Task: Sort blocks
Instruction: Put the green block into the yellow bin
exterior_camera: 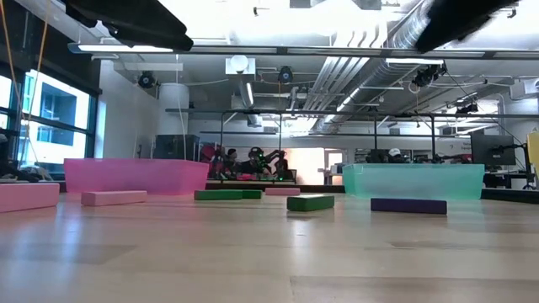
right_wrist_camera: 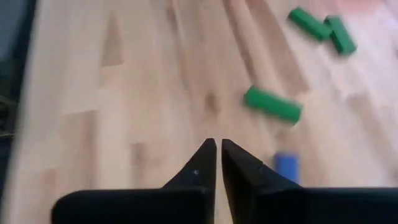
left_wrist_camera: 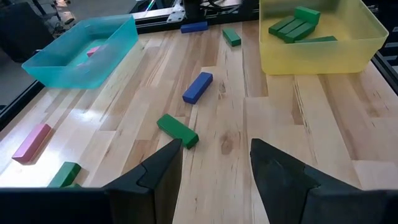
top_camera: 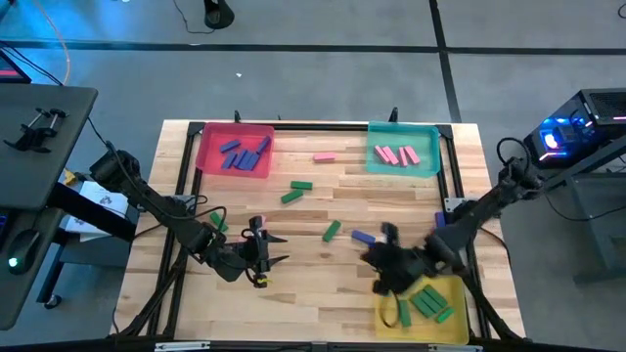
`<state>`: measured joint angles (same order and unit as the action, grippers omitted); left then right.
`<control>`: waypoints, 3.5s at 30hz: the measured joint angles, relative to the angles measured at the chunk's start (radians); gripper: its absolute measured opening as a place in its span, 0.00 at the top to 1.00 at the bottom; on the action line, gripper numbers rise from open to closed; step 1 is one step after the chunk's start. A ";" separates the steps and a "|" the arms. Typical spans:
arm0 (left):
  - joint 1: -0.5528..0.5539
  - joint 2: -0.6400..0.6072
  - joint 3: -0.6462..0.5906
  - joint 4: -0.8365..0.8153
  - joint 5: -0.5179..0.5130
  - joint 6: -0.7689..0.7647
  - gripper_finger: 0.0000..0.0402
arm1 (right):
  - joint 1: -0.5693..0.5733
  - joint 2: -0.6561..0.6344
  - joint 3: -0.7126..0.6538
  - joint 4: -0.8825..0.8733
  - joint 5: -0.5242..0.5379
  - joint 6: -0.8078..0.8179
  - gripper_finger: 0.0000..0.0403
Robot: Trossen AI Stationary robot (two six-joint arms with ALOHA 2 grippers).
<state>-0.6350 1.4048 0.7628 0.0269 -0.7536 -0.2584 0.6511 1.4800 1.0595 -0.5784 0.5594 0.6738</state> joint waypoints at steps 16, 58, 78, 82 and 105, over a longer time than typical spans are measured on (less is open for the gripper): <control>0.000 0.000 0.000 -0.005 0.011 -0.001 0.56 | -0.509 0.312 -0.027 0.442 -0.574 -0.901 0.37; 0.000 0.000 0.000 -0.012 0.011 -0.019 0.56 | -0.590 0.441 -0.031 0.513 -0.567 -0.736 0.82; 0.000 0.000 0.000 -0.022 0.011 -0.028 0.56 | 0.154 -0.086 -0.028 0.001 -0.166 0.143 0.82; 0.000 0.000 0.000 -0.022 0.011 -0.028 0.56 | 0.327 -0.083 -0.029 -0.077 -0.156 0.484 0.82; 0.028 0.000 0.000 -0.022 0.011 -0.027 0.56 | 0.182 0.275 -0.026 -0.095 -0.536 0.334 0.79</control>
<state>-0.6071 1.4048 0.7624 0.0051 -0.7429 -0.2855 0.8332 1.7546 1.0332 -0.6730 0.0238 1.0081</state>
